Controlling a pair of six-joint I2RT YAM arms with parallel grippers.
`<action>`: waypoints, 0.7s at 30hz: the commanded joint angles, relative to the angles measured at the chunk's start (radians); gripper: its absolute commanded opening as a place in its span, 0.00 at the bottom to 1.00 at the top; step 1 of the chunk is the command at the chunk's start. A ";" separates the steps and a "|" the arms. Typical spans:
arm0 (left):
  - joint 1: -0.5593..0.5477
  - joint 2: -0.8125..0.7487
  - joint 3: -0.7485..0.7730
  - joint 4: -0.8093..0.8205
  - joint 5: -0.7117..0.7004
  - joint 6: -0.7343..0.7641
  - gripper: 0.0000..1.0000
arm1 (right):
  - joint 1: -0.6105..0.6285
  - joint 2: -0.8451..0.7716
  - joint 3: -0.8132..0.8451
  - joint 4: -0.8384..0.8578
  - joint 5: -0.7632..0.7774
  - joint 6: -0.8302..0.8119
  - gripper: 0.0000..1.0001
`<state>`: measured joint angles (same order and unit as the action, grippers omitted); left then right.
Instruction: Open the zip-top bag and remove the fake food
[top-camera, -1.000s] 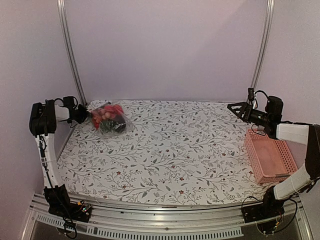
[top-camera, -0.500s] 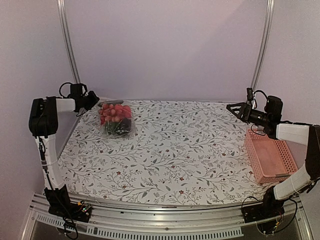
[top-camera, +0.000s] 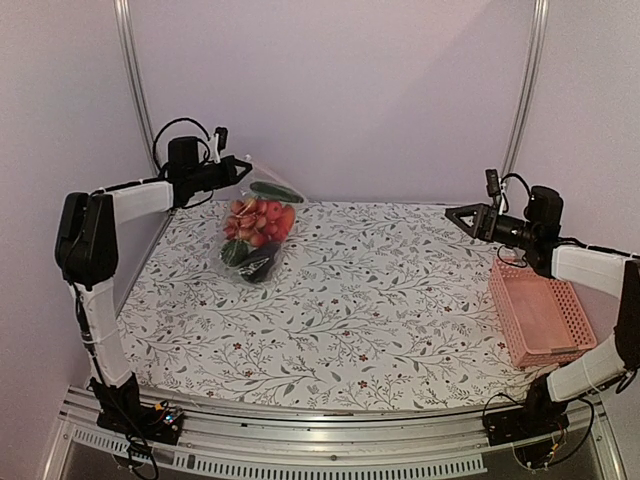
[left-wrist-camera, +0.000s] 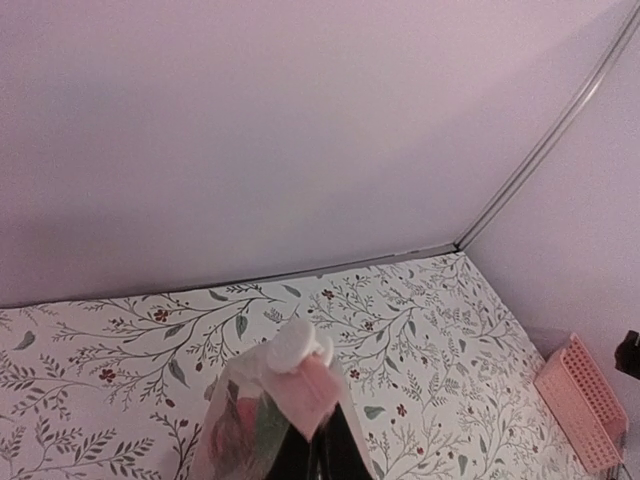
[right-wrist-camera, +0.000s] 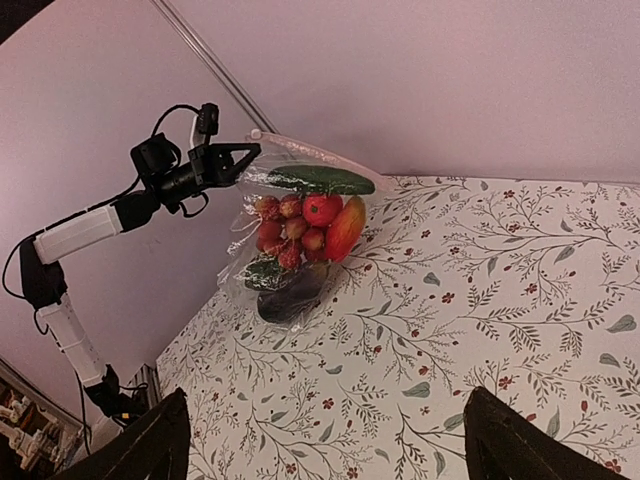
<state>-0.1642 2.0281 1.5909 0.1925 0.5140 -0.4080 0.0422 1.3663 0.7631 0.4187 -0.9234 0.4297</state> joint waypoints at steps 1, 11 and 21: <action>-0.071 -0.083 0.020 -0.047 0.073 0.133 0.00 | 0.022 -0.032 0.031 -0.022 -0.008 -0.030 0.93; -0.228 -0.276 -0.114 -0.065 0.159 0.345 0.00 | 0.126 -0.080 0.093 -0.095 0.012 -0.129 0.93; -0.392 -0.421 -0.302 -0.045 0.216 0.534 0.00 | 0.364 -0.095 0.232 -0.310 0.139 -0.376 0.81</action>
<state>-0.5014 1.6524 1.3472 0.1215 0.6846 0.0227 0.3191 1.2827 0.9352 0.2363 -0.8593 0.1921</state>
